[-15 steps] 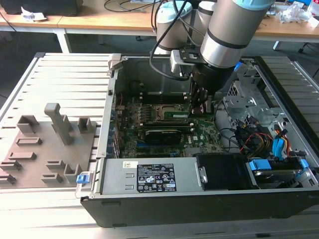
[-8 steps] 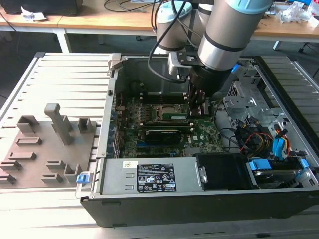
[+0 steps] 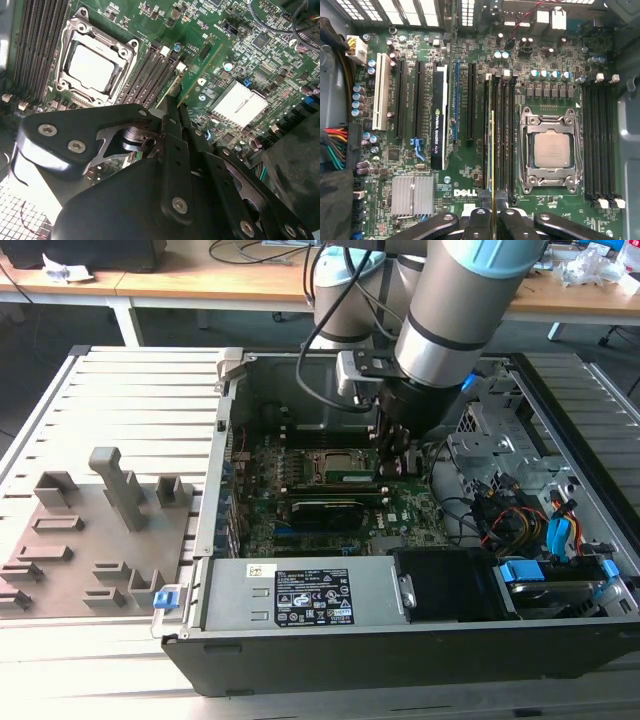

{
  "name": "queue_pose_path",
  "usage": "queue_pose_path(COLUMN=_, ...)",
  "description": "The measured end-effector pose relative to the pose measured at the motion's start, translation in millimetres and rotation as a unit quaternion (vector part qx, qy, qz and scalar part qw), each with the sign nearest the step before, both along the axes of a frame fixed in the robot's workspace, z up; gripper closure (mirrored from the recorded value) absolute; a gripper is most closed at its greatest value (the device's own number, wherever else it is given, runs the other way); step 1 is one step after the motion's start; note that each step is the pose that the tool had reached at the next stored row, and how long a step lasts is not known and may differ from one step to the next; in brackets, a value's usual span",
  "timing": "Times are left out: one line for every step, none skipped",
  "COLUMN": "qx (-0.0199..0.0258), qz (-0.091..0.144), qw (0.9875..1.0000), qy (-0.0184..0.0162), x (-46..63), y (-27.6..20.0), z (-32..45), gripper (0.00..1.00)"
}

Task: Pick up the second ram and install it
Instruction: 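Insert the second ram into the second slot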

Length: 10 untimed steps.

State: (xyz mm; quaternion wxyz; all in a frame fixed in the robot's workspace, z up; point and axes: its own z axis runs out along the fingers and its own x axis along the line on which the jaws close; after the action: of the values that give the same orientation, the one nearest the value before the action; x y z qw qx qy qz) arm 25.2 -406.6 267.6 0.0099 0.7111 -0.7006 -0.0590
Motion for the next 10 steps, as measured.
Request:
queue_pose_path(qx=-0.0001, qz=0.000, qw=1.0000, qy=0.0000, x=-0.1, y=0.0, z=-0.6, gripper=0.86)
queue_pose_path(qx=-0.0001, qz=0.000, qw=1.0000, qy=0.0000, x=-0.1, y=0.0, z=-1.3, gripper=0.86)
queue_pose_path(qx=-0.0001, qz=0.000, qw=1.0000, qy=0.0000, x=-0.5, y=0.0, z=-2.2, gripper=0.86)
queue_pose_path(qx=-0.0001, qz=0.000, qw=1.0000, qy=0.0000, x=-0.6, y=0.1, z=-2.8, gripper=0.86)
queue_pose_path(qx=-0.0001, qz=0.000, qw=1.0000, qy=0.0000, x=-0.9, y=0.0, z=-3.5, gripper=0.86)
queue_pose_path(qx=-0.0002, qz=0.000, qw=1.0000, qy=0.0000, x=-1.3, y=0.0, z=-3.8, gripper=0.86)
queue_pose_path(qx=-0.0001, qz=0.000, qw=1.0000, qy=0.0000, x=-1.4, y=0.1, z=-4.1, gripper=0.86)
queue_pose_path(qx=0.0000, qz=0.000, qw=1.0000, qy=0.0000, x=-1.8, y=0.1, z=-4.5, gripper=0.86)
queue_pose_path(qx=0.0000, qz=0.000, qw=1.0000, qy=0.0000, x=-2.5, y=0.1, z=-4.9, gripper=0.86)
queue_pose_path(qx=-0.0001, qz=0.000, qw=1.0000, qy=0.0000, x=-3.5, y=0.2, z=-5.3, gripper=0.86)
